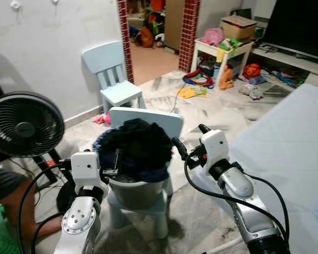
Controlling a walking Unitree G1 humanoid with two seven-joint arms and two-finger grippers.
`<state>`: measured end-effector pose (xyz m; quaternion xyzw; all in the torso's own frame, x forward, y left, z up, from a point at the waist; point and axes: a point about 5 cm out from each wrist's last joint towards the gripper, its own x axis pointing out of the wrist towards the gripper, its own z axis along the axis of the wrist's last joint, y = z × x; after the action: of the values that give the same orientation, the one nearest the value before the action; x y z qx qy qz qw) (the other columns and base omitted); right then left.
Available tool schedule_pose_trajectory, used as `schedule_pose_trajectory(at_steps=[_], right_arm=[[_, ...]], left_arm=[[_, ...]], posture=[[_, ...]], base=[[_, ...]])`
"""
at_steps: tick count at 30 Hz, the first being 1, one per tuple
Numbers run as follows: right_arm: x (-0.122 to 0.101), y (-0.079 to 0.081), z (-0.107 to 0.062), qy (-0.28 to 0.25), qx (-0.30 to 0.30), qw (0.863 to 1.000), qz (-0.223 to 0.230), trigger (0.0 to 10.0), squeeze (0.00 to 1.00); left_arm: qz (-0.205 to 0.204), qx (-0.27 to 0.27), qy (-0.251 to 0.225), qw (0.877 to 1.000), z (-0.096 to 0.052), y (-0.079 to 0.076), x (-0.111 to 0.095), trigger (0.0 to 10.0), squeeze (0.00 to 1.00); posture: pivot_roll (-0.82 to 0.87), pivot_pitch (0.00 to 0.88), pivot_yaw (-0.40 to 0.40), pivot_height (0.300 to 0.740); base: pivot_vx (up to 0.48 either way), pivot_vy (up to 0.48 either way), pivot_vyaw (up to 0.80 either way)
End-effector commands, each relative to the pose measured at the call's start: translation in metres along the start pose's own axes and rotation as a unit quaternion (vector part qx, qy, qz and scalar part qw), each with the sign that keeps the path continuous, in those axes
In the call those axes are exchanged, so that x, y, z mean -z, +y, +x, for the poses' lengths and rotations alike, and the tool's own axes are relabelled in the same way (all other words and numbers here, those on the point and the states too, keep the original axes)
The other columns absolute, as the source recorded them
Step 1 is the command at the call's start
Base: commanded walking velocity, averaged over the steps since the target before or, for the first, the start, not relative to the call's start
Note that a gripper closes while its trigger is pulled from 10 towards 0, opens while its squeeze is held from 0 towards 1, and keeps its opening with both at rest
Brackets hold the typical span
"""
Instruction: Hang hanger
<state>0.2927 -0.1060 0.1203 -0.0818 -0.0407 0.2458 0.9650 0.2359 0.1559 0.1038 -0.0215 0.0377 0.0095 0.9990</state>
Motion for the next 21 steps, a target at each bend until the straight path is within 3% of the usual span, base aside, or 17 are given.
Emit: schedule_pose_trajectory(at_steps=[1, 14, 21], right_arm=[[-0.002, -0.003, 0.0, -0.004, 0.003, 1.0, -0.005, 10.0, 0.0], [-0.004, -0.012, 0.002, 0.002, 0.032, 0.999, -0.006, 10.0, 0.0], [-0.006, -0.018, 0.003, 0.002, 0.047, 0.999, -0.006, 10.0, 0.0]], left_arm=[[-0.001, 0.004, -0.002, 1.0, 0.002, -0.001, -0.003, 10.0, 0.0], [-0.001, 0.005, -0.002, 1.0, 0.004, -0.002, -0.003, 10.0, 0.0], [-0.019, 0.019, -0.028, 0.999, 0.002, -0.004, -0.01, 10.0, 0.0]], posture=[[0.0, 0.0, 0.015, 0.74], [-0.01, 0.0, 0.012, 0.74], [-0.01, 0.0, 0.011, 0.74]], base=[[0.0, 0.48, 0.0], [0.0, 0.469, 0.0], [0.0, 0.0, 0.0]])
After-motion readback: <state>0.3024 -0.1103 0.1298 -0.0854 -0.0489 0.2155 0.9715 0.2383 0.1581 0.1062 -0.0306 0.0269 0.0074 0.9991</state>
